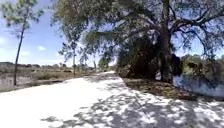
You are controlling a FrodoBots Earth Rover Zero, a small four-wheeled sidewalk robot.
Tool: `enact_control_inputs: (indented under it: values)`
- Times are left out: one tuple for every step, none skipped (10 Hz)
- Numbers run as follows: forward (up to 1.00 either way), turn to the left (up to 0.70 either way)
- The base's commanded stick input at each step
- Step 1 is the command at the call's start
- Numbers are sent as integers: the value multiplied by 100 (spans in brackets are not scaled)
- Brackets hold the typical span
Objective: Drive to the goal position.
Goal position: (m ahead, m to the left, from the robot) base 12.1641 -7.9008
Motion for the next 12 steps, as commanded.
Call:
enact_control_inputs:
  values:
    - [70, 0]
    - [70, 9]
    - [70, 31]
    - [70, 35]
    - [70, 35]
    - [70, 27]
    - [70, 9]
    - [70, 0]
    - [70, 0]
    - [70, 0]
    - [70, 0]
    - [70, 0]
